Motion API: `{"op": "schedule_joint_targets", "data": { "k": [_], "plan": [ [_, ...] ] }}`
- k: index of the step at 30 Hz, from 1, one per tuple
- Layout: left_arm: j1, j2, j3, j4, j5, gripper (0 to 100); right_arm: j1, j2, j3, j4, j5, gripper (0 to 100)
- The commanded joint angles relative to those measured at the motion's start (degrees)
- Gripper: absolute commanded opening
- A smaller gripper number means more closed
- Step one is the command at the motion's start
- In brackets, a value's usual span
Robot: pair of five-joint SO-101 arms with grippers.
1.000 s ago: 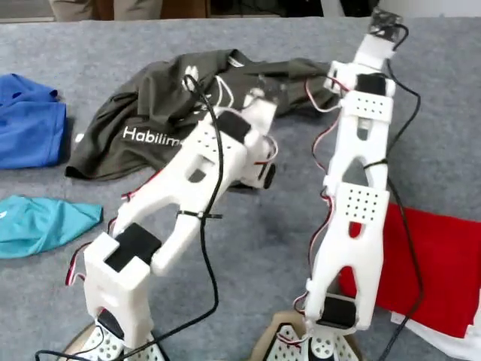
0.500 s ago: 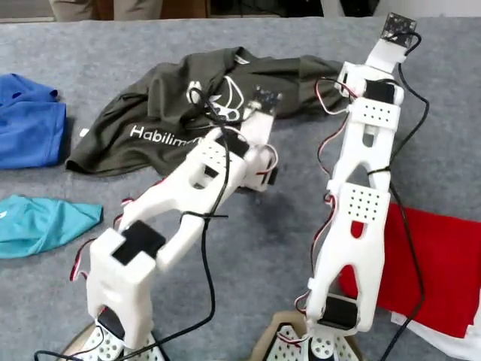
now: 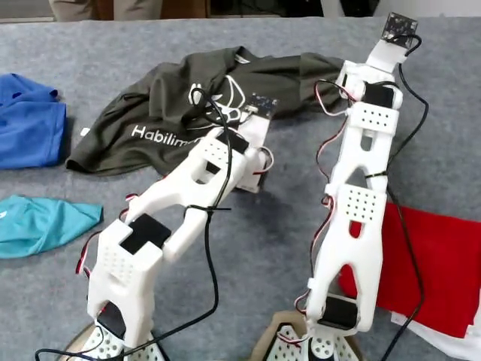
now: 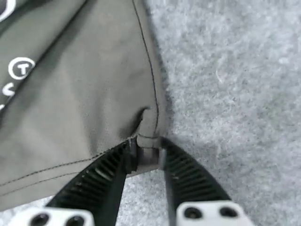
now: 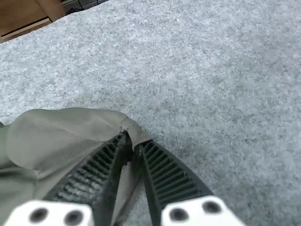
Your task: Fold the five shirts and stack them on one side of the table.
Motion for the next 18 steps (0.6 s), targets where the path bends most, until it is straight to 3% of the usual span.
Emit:
{"op": "schedule_joint_targets", "data": {
  "k": [1,10,18],
  "plan": [
    [-0.09,-0.4,-2.64,0.09,0.44,6,0.84,-0.4,-3.38,0.09,-0.62,0.5],
    [-0.09,-1.36,-4.04,2.81,0.62,2,-1.19,-2.07,-4.88,3.78,-0.62,0.5],
    [-3.34,-9.8,-27.6,28.57,-2.9,2,-2.24,-14.99,-4.53,13.19,-0.62,0.5]
  ]
}}
